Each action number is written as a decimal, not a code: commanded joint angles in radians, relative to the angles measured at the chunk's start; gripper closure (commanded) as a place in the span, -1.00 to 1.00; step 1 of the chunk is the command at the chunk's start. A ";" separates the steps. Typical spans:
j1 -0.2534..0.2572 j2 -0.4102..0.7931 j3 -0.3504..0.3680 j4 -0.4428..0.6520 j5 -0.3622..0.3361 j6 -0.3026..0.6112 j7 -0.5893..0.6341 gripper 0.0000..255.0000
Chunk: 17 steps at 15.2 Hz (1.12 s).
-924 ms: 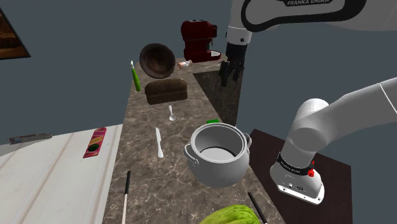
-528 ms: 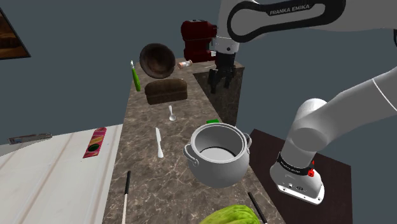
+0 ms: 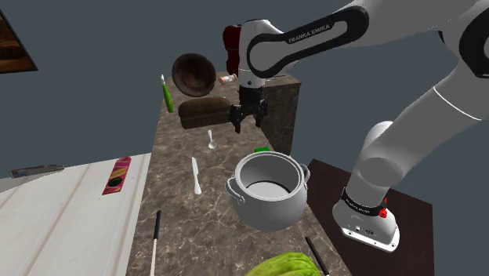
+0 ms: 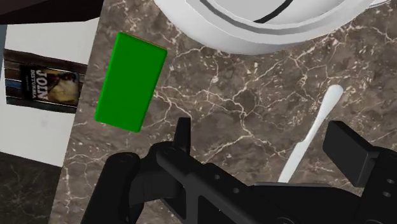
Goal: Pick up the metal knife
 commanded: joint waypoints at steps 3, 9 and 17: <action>0.000 0.157 0.048 0.060 0.017 0.088 0.108 -1.00; 0.008 0.397 0.095 0.186 0.009 0.187 0.268 -1.00; 0.048 0.724 0.102 0.422 -0.030 0.261 0.468 -1.00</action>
